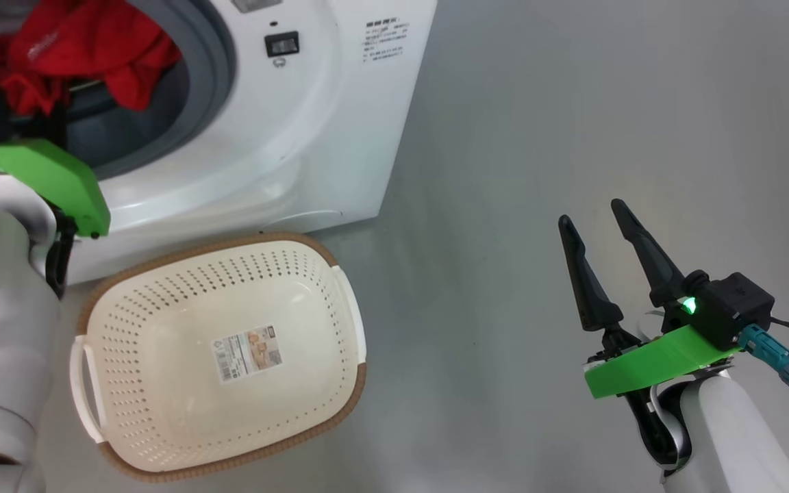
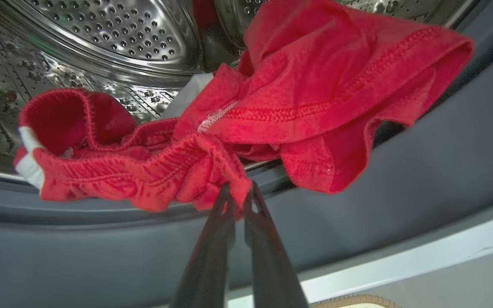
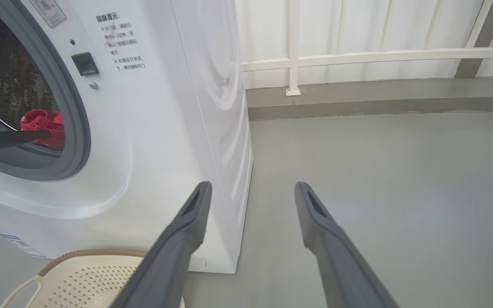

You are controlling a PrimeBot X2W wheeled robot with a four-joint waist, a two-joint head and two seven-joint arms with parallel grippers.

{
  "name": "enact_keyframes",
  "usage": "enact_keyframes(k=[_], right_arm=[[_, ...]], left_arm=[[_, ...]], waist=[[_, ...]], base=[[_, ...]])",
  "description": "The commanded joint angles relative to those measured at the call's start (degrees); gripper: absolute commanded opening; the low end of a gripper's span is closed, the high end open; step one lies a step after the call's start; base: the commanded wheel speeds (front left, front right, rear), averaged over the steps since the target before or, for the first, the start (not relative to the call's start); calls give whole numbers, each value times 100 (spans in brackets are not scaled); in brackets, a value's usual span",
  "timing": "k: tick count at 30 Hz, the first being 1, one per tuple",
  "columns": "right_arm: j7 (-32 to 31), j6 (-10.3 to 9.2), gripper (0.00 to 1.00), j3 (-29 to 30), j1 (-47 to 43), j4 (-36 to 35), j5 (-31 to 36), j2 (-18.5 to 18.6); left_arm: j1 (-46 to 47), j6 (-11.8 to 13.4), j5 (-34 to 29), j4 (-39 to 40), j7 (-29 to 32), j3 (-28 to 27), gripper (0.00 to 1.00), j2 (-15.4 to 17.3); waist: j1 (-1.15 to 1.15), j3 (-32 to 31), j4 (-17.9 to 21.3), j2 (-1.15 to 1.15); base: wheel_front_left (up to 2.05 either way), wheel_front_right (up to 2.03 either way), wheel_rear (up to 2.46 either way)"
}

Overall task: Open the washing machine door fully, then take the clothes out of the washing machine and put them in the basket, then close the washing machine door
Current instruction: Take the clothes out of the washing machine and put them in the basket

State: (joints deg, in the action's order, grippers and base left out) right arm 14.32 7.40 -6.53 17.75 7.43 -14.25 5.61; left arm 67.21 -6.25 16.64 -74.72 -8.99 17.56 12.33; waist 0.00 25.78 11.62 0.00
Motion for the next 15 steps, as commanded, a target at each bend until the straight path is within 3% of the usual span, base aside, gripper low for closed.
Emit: enact_keyframes(k=[1, 9, 15], right_arm=[[68, 9, 100, -82, -80, -105, -10, 17], [68, 9, 100, -21, -221, -98, -2, 132], [68, 9, 100, 40, -345, -103, 6, 212]], left_arm=[[-162, 18, 79, 93, -255, -127, 0, 202], [-597, 122, 267, 385, -587, -308, 0, 125], [-1174, 266, 299, 1524, -598, -591, 0, 102]], waist=[[0, -206, -122, 0], [0, -497, -356, 0], [0, -706, -550, 0]], base=[[0, 0, 0], [0, 0, 0], [0, 0, 0]])
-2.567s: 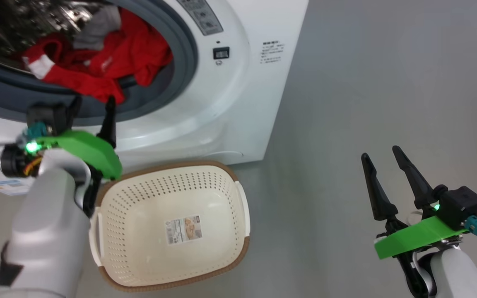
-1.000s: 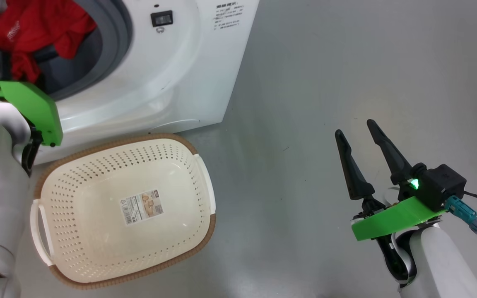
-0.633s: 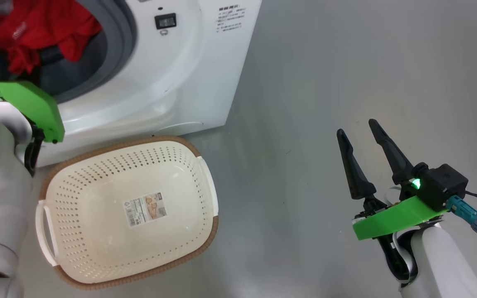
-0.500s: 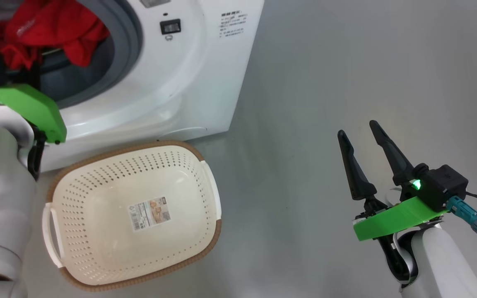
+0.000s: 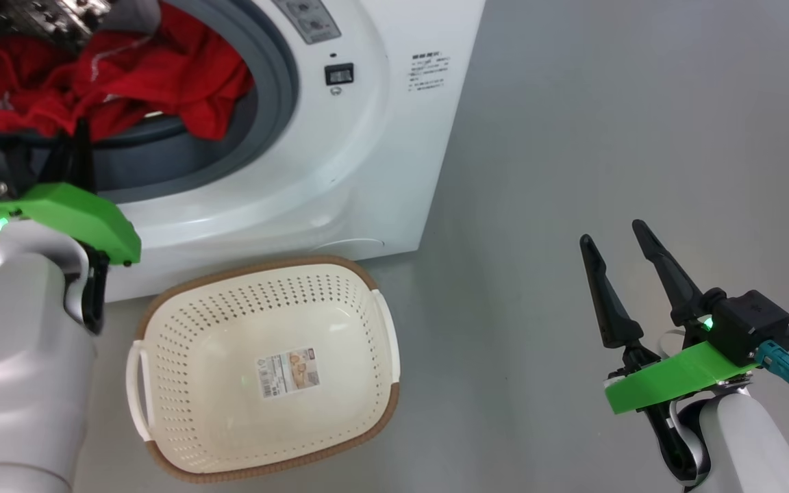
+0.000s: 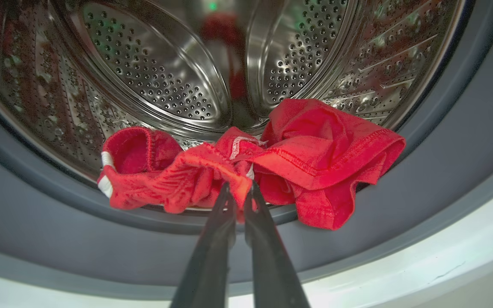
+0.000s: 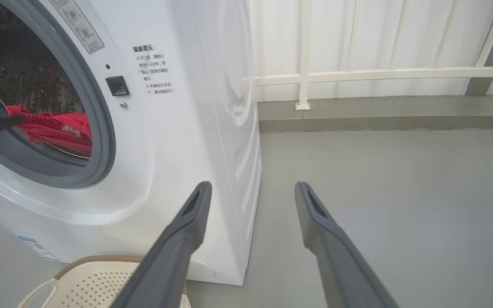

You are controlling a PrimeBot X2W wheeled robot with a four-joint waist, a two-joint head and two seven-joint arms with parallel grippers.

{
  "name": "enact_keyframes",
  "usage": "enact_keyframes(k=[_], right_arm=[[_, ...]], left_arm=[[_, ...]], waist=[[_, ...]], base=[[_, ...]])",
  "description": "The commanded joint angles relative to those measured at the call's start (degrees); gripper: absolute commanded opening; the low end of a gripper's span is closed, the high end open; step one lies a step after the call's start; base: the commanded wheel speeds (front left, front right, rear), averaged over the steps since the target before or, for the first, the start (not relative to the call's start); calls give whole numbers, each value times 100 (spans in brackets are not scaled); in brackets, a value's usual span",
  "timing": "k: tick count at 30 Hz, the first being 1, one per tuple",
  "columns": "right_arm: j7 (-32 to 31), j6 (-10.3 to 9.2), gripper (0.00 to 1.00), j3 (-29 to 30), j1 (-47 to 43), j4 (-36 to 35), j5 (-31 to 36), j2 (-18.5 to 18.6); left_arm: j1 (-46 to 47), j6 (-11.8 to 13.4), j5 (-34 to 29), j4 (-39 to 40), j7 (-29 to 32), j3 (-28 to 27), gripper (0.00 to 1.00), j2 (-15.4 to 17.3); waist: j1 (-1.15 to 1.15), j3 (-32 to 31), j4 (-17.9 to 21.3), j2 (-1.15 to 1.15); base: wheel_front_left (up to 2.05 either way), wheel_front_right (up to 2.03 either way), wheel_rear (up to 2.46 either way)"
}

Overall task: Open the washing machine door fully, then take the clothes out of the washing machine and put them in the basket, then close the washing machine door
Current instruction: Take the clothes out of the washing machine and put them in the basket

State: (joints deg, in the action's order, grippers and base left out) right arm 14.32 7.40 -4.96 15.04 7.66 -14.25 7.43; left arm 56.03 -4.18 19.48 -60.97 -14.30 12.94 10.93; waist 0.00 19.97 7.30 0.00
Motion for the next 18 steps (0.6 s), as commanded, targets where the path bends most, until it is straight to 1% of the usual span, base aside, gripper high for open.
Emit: enact_keyframes(k=[1, 12, 13, 18], right_arm=[[68, 9, 100, -116, -93, -127, 5, 36], [68, 9, 100, -83, -240, -119, -9, 87], [68, 9, 100, -82, -261, -112, -13, 96], [68, 9, 100, -63, -308, -106, -27, 125]], left_arm=[[-166, 84, -3, 338, -68, -176, 0, 239], [-1254, 182, -290, 2278, -69, -684, 0, 49], [-1449, 179, -364, 2572, -69, -734, 0, 8], [-1923, 194, -467, 3334, -69, -921, 0, -98]], waist=[[0, -150, -139, 0], [0, -380, -318, 0], [0, -417, -334, 0], [0, -482, -377, 0]], base=[[0, 0, 0], [0, 0, 0], [0, 0, 0], [0, 0, 0]])
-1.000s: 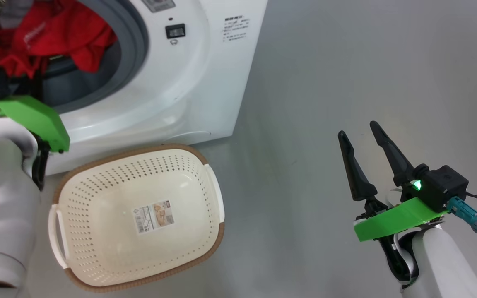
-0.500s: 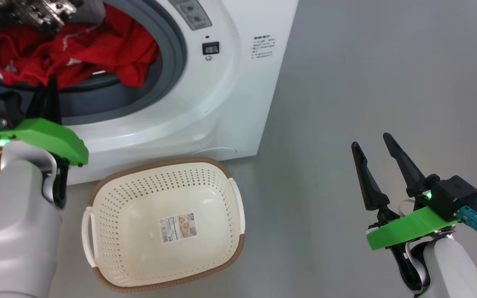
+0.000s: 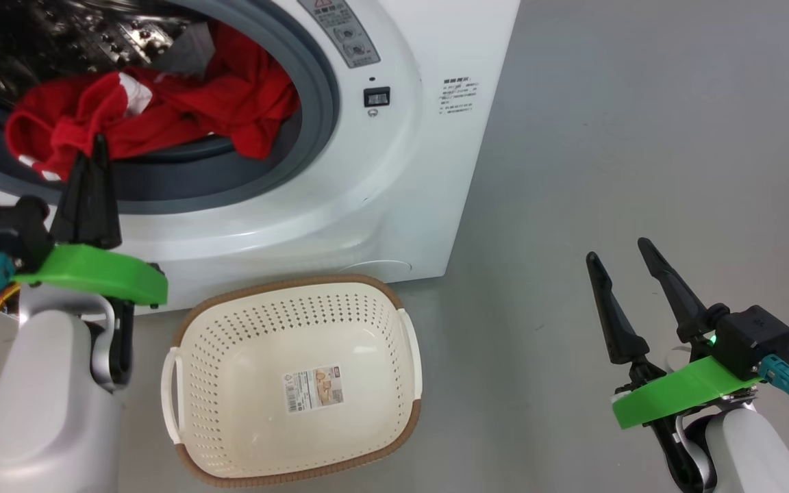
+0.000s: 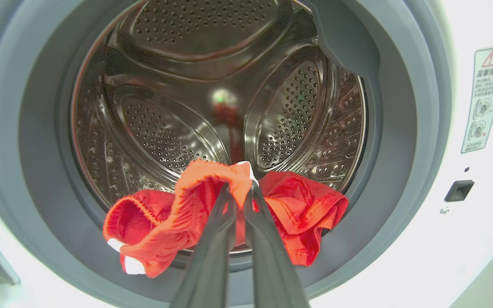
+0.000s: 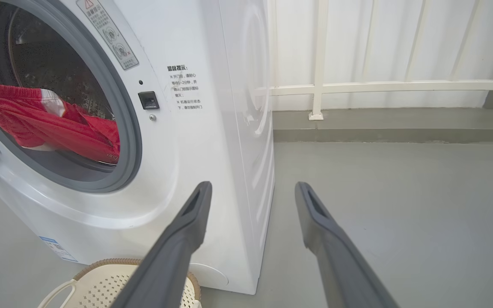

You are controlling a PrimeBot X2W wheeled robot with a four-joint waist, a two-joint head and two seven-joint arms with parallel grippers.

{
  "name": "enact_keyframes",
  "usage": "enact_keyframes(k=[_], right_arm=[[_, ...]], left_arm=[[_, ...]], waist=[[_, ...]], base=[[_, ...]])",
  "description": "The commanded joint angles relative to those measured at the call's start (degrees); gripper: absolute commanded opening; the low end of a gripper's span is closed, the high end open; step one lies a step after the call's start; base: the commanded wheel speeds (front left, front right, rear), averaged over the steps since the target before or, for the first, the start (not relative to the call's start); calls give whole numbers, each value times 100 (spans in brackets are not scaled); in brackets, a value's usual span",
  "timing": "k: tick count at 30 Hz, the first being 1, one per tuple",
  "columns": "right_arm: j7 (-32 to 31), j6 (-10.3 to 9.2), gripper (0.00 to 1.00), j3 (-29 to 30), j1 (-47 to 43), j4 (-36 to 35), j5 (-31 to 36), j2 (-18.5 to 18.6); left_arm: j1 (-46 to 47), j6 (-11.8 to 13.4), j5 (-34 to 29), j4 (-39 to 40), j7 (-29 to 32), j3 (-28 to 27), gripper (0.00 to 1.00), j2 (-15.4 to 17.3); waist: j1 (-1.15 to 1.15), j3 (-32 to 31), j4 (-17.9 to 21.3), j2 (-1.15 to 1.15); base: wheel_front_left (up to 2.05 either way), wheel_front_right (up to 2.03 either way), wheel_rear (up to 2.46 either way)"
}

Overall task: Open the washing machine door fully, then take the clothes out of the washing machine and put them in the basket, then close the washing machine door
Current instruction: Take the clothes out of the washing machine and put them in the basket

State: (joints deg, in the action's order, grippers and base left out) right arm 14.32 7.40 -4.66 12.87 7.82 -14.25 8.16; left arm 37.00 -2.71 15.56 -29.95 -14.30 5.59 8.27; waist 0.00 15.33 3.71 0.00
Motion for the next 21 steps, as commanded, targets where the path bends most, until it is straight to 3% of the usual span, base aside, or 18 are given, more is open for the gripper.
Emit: enact_keyframes(k=[1, 21], right_arm=[[68, 9, 100, -86, -101, -122, -28, 57], [68, 9, 100, -126, -255, -111, -33, 109]], left_arm=[[-115, 46, -95, 384, -69, -215, 0, 143], [-1929, 252, -394, 3300, -29, -360, 0, -134]], waist=[[0, -28, -29, 0], [0, -275, -157, 0]], base=[[0, 0, 0], [0, 0, 0]])
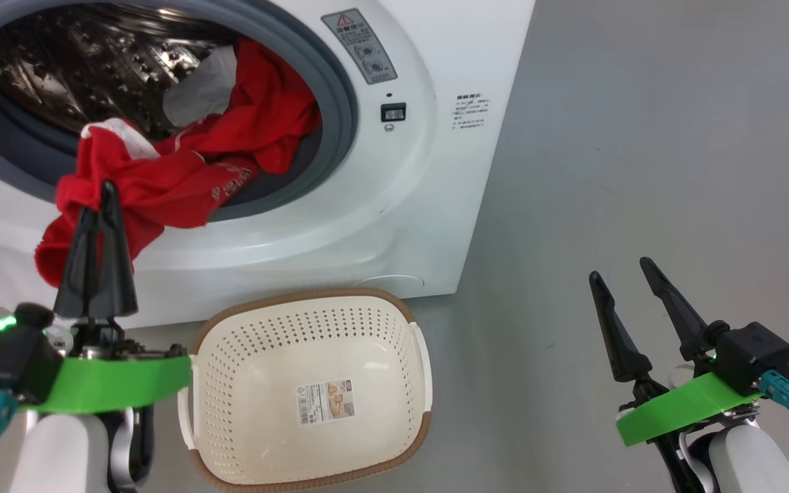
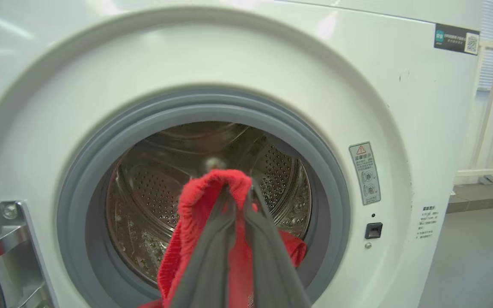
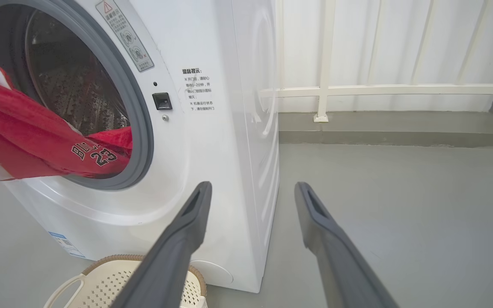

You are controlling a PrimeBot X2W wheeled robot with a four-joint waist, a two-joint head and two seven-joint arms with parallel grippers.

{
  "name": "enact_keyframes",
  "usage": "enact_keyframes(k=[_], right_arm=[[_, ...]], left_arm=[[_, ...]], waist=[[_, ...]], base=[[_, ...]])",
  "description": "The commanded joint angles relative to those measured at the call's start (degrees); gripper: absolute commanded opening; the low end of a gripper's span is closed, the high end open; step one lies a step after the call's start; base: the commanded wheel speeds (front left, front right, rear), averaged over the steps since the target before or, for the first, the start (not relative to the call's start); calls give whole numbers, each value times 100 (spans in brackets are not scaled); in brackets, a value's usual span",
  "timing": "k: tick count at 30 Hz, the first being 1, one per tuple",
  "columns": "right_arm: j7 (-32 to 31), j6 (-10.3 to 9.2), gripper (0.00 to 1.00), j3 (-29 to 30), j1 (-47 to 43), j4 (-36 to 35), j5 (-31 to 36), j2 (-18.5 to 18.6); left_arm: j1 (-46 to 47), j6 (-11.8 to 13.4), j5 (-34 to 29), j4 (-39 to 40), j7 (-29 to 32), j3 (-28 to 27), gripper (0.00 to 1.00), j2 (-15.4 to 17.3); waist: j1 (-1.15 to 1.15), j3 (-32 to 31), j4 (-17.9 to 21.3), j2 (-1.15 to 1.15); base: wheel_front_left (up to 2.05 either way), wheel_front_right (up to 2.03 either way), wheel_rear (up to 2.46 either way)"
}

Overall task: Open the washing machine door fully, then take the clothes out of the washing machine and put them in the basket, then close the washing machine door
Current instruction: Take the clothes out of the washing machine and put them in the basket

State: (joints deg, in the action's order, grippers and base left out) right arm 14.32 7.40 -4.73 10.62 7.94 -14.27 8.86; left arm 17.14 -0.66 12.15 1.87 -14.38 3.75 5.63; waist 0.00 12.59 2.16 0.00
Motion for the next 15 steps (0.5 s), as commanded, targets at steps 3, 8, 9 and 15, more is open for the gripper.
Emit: enact_keyframes(k=[3, 8, 9, 15], right_arm=[[68, 9, 100, -130, -28, -130, -39, 45], [68, 9, 100, -155, -3, -155, -37, 43], [68, 9, 100, -158, 2, -158, -38, 43], [68, 9, 100, -180, 76, -166, -46, 34]], left_arm=[[-145, 103, -3, 637, 85, -119, 0, 71], [-426, 173, 17, 1219, 339, 7, 0, 29], [-472, 176, 21, 1237, 381, 33, 0, 26], [-644, 144, 205, 966, 438, 155, 0, -31]], waist=[[0, 4, -3, 0], [0, 73, 6, 0], [0, 93, 7, 0], [0, 220, 53, 0]], base=[[0, 0, 0], [0, 0, 0], [0, 0, 0], [0, 0, 0]])
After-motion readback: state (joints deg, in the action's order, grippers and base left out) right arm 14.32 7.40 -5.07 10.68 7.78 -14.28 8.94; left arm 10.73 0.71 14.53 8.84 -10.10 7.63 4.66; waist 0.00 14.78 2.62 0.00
